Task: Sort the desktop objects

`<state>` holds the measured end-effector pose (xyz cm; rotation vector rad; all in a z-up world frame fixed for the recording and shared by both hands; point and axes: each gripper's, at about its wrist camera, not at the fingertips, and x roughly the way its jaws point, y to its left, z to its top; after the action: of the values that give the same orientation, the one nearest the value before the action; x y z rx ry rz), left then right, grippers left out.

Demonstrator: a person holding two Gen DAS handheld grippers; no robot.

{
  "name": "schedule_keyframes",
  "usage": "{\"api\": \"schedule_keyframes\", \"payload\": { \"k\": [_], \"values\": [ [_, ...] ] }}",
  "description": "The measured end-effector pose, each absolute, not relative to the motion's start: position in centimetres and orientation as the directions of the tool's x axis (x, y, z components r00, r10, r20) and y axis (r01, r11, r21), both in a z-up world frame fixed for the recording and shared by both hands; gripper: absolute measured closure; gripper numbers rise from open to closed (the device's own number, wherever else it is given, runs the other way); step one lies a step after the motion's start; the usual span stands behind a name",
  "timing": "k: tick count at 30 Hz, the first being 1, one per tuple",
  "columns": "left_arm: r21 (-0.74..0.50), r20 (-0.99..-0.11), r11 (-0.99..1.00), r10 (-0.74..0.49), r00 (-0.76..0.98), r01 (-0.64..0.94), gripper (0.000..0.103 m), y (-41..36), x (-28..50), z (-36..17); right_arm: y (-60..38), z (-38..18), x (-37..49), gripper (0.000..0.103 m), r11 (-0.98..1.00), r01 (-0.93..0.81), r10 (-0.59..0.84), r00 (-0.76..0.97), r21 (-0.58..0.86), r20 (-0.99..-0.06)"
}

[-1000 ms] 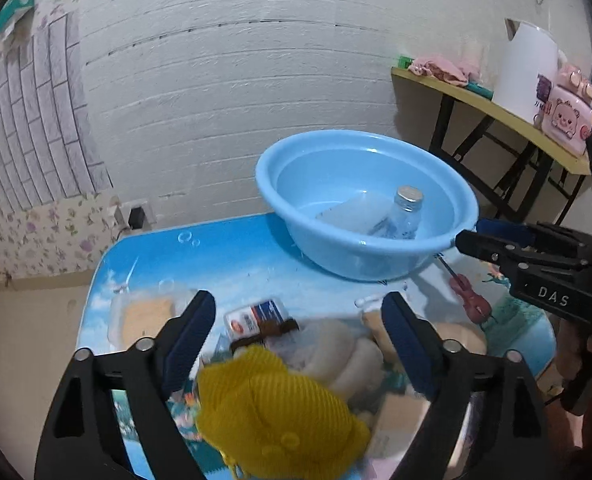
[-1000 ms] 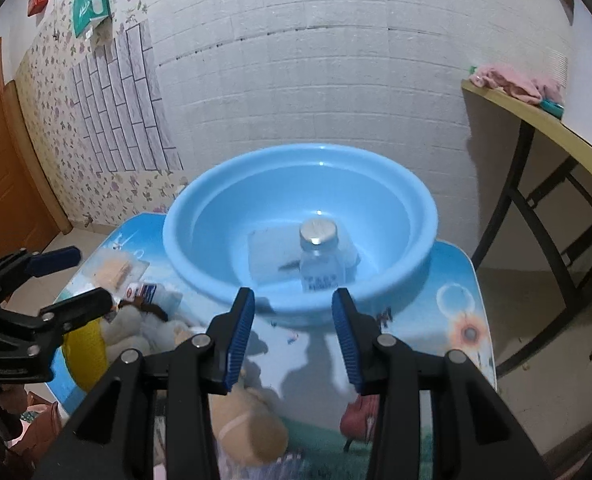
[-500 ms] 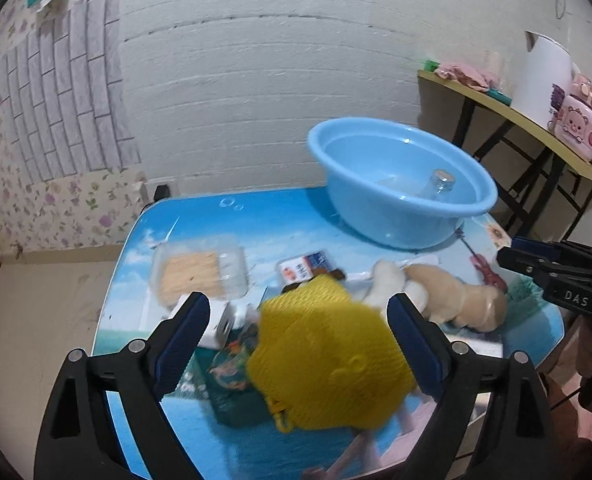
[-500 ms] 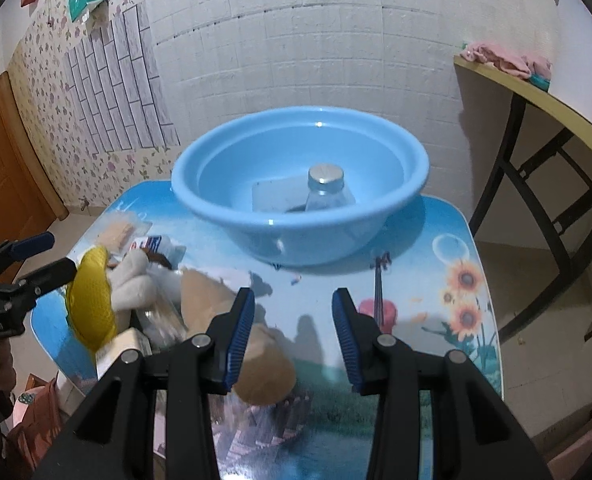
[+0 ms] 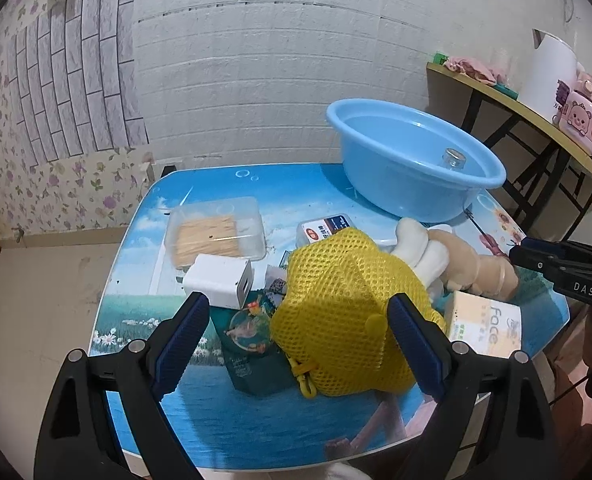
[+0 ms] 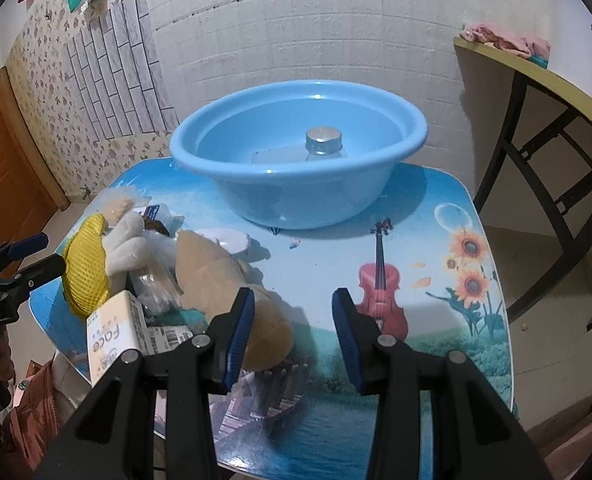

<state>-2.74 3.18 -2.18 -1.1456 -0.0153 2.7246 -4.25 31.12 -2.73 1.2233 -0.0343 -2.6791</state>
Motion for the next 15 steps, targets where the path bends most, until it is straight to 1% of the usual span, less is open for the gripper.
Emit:
{"api": "schedule_keyframes", "payload": {
  "k": [7,9,13,15],
  "values": [
    [-0.1,-0.689,-0.977,0.204,-0.695,-0.188,0.012,3.1,-2.1,-2.0,31.2,-2.8,-3.9,0.063,-0.98,0.161,-0.194,-0.637,0.118,-0.746],
    [-0.103,-0.683,-0.976,0.209,-0.7,-0.191,0.01,3.1,-1.8,-2.0,31.2,-2.9,-3.8,0.063,-0.98,0.16,-0.193,-0.639,0.116,-0.745],
    [-0.119,-0.677,-0.976,0.215,-0.704,-0.184,0.009,2.8,-1.7,-1.8,31.0,-2.8,-3.6,0.063,-0.978,0.167,-0.202,-0.637,0.123,-0.744],
    [-0.129,-0.676,-0.975,0.219,-0.704,-0.18,0.009,2.7,-1.6,-1.8,30.7,-2.8,-3.5,0.061,-0.974,0.183,-0.223,-0.634,0.137,-0.741]
  ]
}}
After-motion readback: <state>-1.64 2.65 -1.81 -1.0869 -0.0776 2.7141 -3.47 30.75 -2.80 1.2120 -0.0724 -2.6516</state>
